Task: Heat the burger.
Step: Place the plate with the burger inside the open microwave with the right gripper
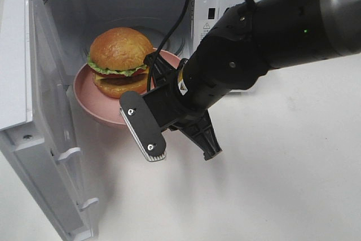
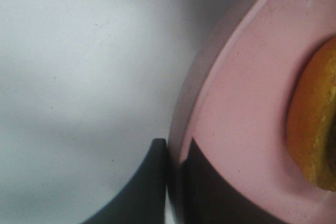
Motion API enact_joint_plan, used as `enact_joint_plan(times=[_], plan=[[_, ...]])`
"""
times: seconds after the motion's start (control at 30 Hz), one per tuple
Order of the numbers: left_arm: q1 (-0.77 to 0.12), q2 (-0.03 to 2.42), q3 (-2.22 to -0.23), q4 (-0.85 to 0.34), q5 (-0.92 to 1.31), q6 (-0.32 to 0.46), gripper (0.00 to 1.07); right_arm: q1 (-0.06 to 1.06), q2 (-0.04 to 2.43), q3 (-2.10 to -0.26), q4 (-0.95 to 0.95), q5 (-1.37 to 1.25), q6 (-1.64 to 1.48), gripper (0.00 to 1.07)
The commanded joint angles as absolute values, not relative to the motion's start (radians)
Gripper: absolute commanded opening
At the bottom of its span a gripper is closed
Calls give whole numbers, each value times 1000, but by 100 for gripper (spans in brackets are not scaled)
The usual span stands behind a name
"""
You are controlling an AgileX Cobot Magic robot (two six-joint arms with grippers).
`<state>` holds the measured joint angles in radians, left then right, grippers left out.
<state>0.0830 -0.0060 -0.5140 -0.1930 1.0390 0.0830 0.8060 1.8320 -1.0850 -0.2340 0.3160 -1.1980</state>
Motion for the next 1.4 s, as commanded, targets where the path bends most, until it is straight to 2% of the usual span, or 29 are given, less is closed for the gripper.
enact_joint_plan(times=[0.03, 1.4], plan=[[81, -26, -511, -192, 1031, 84, 100, 794, 1858, -1145, -246, 282, -1187, 0], [81, -26, -511, -192, 1031, 84, 100, 755, 2121, -1595, -324, 469, -1002, 0]])
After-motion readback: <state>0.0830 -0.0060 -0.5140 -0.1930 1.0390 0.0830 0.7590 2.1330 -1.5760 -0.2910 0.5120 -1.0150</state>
